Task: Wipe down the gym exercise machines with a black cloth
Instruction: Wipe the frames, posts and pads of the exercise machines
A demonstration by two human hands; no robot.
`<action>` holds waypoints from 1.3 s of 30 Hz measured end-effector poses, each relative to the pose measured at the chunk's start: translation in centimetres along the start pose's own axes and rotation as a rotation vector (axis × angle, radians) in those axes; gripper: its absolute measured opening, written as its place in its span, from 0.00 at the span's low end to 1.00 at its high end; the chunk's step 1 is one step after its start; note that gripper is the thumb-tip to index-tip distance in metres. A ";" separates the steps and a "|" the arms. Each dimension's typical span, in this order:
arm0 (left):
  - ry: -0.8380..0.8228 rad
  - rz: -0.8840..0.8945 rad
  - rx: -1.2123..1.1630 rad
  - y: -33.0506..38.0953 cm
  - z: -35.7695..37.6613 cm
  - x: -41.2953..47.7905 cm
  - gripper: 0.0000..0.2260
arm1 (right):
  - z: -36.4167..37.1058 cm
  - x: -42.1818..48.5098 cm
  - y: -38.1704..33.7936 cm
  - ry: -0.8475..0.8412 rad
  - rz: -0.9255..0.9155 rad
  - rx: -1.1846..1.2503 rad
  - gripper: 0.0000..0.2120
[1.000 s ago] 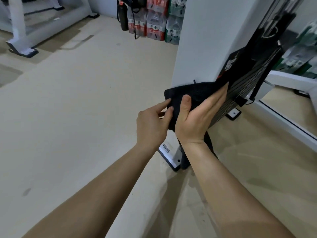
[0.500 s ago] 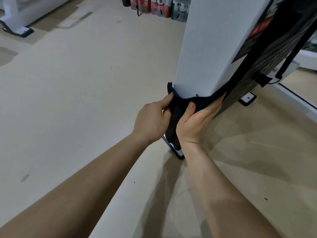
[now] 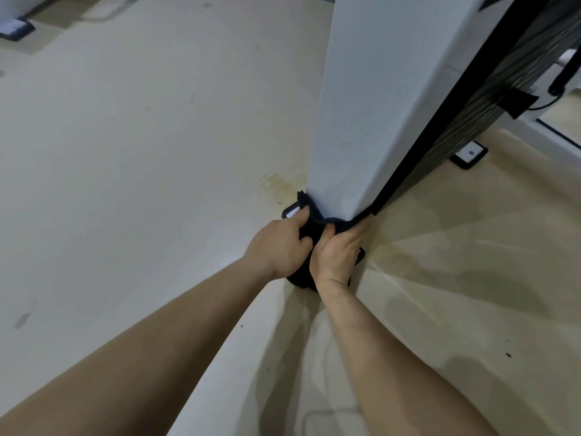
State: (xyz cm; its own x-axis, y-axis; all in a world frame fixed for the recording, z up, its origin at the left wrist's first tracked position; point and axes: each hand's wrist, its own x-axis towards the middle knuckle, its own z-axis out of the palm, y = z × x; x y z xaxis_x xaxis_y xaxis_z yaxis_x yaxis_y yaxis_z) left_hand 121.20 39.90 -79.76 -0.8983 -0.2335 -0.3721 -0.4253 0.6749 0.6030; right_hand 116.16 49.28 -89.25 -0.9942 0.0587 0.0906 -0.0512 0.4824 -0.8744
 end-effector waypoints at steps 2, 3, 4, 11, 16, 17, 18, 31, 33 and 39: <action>-0.004 -0.044 0.032 -0.4 0.2 -0.2 0.25 | 0.1 -0.6 0.6 -0.045 0.033 -0.046 0.37; -0.006 -0.060 0.046 -0.5 0.2 -0.2 0.25 | 0.0 -0.8 0.7 -0.055 0.036 -0.066 0.37; -0.010 -0.074 0.065 -0.5 0.1 -0.3 0.25 | -0.1 -0.9 0.5 -0.060 0.041 -0.073 0.37; 0.138 -0.040 -0.015 2.7 -3.9 -2.0 0.28 | -2.9 0.1 -7.4 0.078 0.071 0.083 0.37; 0.369 0.115 -0.222 8.5 -10.0 -6.1 0.13 | -8.0 1.5 -18.0 0.183 -0.034 0.123 0.36; 0.413 0.129 -0.295 10.1 -11.7 -7.0 0.08 | -9.3 1.9 -20.5 0.195 -0.084 0.118 0.37; 0.437 0.132 -0.366 11.9 -13.3 -7.9 0.03 | -10.6 2.3 -22.9 0.209 -0.135 0.108 0.38; 0.440 0.137 -0.314 30.5 -36.3 -23.5 0.14 | -31.5 4.3 -50.2 0.048 -0.145 -0.060 0.31; 0.387 0.142 -0.226 33.8 -39.9 -26.3 0.09 | -35.1 3.8 -54.2 -0.033 -0.109 -0.066 0.25; 0.330 0.143 -0.118 42.5 -49.9 -33.9 0.09 | -44.5 1.5 -65.7 -0.031 -0.198 -0.139 0.06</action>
State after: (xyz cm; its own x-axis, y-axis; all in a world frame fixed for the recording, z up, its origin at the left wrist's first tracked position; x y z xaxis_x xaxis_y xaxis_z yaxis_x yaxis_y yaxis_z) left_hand 128.04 41.60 -6.33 -0.9287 -0.3685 -0.0422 -0.2850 0.6363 0.7169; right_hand 122.28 56.54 -10.48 -0.9686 -0.0746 0.2373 -0.2338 0.5979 -0.7667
